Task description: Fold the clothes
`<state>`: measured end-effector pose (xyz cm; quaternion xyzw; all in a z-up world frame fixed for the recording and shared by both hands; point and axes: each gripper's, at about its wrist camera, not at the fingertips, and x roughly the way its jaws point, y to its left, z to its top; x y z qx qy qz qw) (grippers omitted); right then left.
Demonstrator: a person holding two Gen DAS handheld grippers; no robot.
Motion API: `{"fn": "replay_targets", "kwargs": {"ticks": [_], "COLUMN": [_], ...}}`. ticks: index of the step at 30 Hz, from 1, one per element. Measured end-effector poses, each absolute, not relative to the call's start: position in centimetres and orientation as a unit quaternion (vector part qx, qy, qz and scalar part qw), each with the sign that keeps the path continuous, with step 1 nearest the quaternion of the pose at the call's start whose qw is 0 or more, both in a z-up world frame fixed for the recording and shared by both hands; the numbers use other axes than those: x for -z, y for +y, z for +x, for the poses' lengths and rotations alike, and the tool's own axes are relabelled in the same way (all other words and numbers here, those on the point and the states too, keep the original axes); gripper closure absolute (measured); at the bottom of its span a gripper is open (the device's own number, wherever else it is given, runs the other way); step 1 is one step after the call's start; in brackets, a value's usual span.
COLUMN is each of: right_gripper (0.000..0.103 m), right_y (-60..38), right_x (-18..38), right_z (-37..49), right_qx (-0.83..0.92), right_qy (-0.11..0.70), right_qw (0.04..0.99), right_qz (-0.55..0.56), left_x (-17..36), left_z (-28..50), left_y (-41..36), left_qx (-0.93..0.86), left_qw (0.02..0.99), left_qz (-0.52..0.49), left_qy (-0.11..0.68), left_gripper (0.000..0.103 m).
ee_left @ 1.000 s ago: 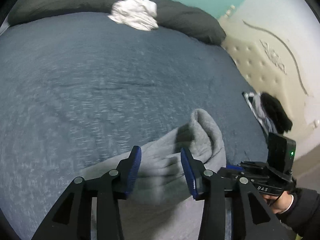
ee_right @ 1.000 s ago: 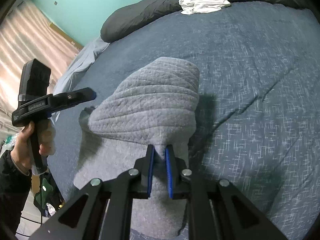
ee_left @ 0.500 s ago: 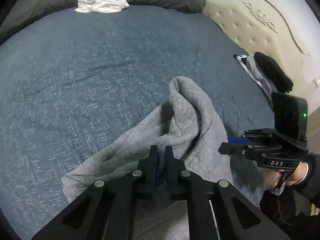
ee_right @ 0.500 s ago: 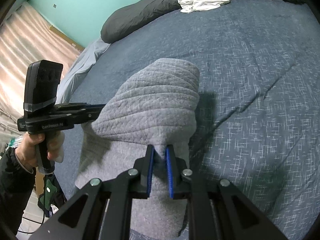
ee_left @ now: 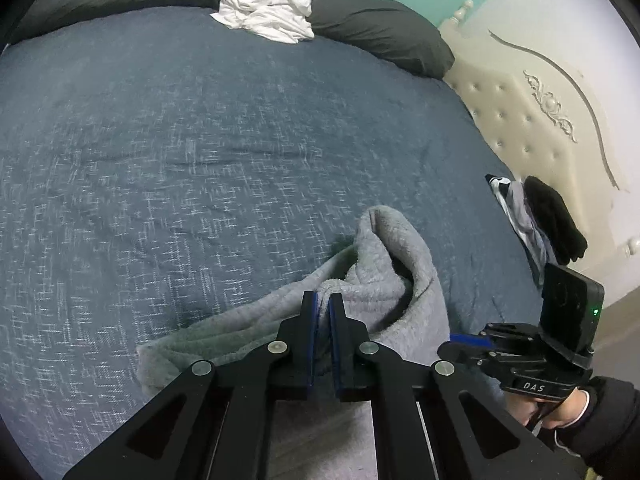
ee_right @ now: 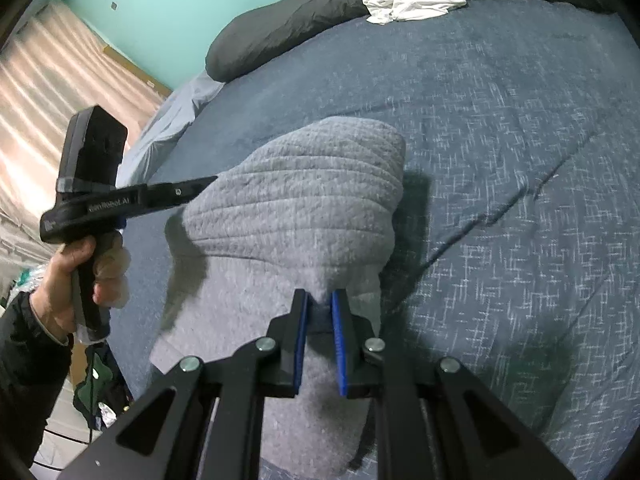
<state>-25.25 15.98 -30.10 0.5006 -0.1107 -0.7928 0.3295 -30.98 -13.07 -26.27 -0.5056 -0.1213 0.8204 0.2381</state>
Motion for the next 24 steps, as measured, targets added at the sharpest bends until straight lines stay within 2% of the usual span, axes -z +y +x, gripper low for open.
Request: {"fn": "replay_targets", "kwargs": {"ticks": [3, 4, 5, 7, 11, 12, 13, 14, 17, 20, 24], "right_gripper": [0.091, 0.084, 0.067, 0.051, 0.051, 0.052, 0.062, 0.076, 0.094, 0.098, 0.099], "right_y": [16.4, 16.7, 17.0, 17.6, 16.3, 15.8, 15.7, 15.6, 15.2, 15.3, 16.2], "right_x": [29.7, 29.5, 29.3, 28.9, 29.1, 29.2, 29.4, 29.6, 30.1, 30.5, 30.9], "right_z": [-25.2, -25.3, -25.5, -25.9, -26.3, -26.5, -26.6, -26.7, -27.0, -27.0, -26.1], "right_qx": [0.799, 0.802, 0.805, 0.811, 0.812, 0.814, 0.814, 0.814, 0.813, 0.814, 0.817], "right_qy": [-0.106, -0.116, -0.126, -0.144, -0.115, -0.100, -0.100, -0.100, -0.100, -0.106, -0.107], "right_qw": [0.324, 0.318, 0.312, 0.301, 0.306, 0.304, 0.304, 0.305, 0.306, 0.309, 0.306], "right_qz": [0.495, 0.491, 0.488, 0.481, 0.484, 0.485, 0.485, 0.485, 0.484, 0.480, 0.477], "left_x": [26.3, 26.4, 26.4, 26.2, 26.0, 26.0, 26.0, 25.9, 25.9, 26.3, 26.9], "left_z": [-30.8, -30.8, -30.8, -30.6, -30.6, -30.7, -30.7, -30.7, -30.6, -30.8, -31.3], "left_y": [-13.0, -13.1, -13.2, -12.9, -12.4, -12.5, -12.5, -12.5, -12.6, -12.9, -12.6], "left_qx": [-0.819, -0.819, -0.819, -0.819, -0.822, -0.822, -0.822, -0.822, -0.823, -0.820, -0.815], "left_qw": [0.238, 0.238, 0.238, 0.238, 0.236, 0.236, 0.236, 0.238, 0.234, 0.229, 0.229], "left_qz": [-0.508, -0.508, -0.508, -0.509, -0.506, -0.506, -0.506, -0.506, -0.505, -0.509, -0.517], "left_qy": [-0.119, -0.120, -0.122, -0.119, -0.109, -0.109, -0.110, -0.110, -0.112, -0.125, -0.126], "left_gripper": [0.097, 0.097, 0.097, 0.097, 0.097, 0.097, 0.097, 0.097, 0.097, 0.097, 0.097]}}
